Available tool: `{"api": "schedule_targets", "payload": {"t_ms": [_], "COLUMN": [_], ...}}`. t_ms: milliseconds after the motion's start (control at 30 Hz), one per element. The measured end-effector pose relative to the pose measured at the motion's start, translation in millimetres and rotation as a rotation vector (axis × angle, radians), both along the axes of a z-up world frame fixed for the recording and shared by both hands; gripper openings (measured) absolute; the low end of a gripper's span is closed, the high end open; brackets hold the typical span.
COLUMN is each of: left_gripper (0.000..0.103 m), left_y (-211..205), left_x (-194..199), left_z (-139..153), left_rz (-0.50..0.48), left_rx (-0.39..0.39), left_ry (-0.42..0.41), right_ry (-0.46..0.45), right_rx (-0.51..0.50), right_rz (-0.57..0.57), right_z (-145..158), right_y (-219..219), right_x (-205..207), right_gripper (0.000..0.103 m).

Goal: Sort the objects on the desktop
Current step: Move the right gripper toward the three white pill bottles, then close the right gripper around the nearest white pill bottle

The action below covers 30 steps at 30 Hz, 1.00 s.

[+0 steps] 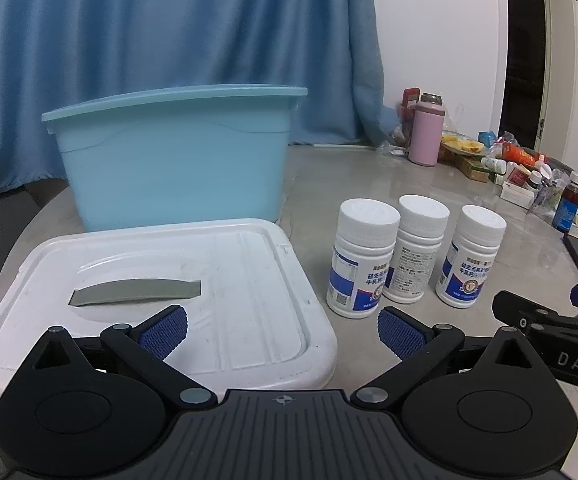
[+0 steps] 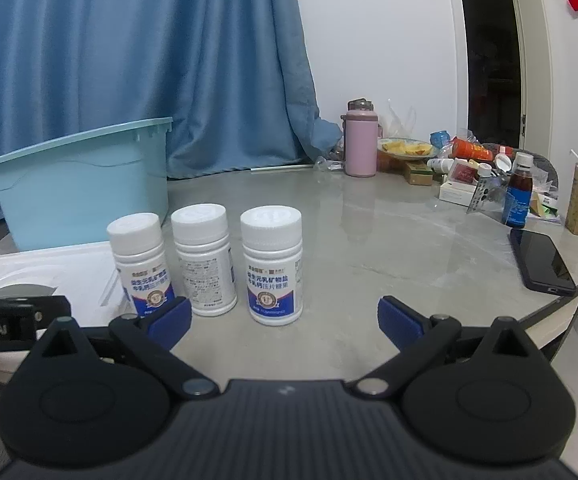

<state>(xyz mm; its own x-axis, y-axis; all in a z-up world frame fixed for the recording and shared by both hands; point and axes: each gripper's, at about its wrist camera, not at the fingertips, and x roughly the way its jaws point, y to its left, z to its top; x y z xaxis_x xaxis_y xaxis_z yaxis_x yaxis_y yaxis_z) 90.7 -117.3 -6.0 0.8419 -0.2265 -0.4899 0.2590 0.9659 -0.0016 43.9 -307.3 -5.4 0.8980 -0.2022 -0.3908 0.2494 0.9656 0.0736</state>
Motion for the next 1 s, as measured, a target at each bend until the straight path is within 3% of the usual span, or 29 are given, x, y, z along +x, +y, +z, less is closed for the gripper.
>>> {"api": "schedule_targets", "payload": {"t_ms": [500,533,567,600,1000], "left_gripper": [0.102,0.102,0.102,0.102,0.102], "left_y": [-8.6,-9.2,-9.7,-9.8,-3.9], "left_x": [30.7,32.1,33.5,34.8,35.6], "left_z": [-2.2,-2.6,-3.3,-3.8,-3.9], "left_rz": [-0.039,-0.040,-0.041,-0.043,-0.029], "left_rx": [0.022,0.025,0.027,0.028,0.019], "left_ry": [0.009,0.010,0.013,0.015,0.020], "right_ry": [0.037,0.047,0.060,0.071,0.075], "right_rx": [-0.059,-0.063,-0.062,-0.052,-0.037], "right_rz": [-0.032,-0.033,-0.031,-0.014,-0.004], "right_z": [-19.0,-20.3,-21.4,-22.4,-17.9], "right_y": [-6.8,-6.9,-7.3,-7.9,-3.0], "right_x": [80.0,86.1,91.6,95.5,75.6], "right_gripper": [0.096,0.090,0.065,0.047,0.047]}}
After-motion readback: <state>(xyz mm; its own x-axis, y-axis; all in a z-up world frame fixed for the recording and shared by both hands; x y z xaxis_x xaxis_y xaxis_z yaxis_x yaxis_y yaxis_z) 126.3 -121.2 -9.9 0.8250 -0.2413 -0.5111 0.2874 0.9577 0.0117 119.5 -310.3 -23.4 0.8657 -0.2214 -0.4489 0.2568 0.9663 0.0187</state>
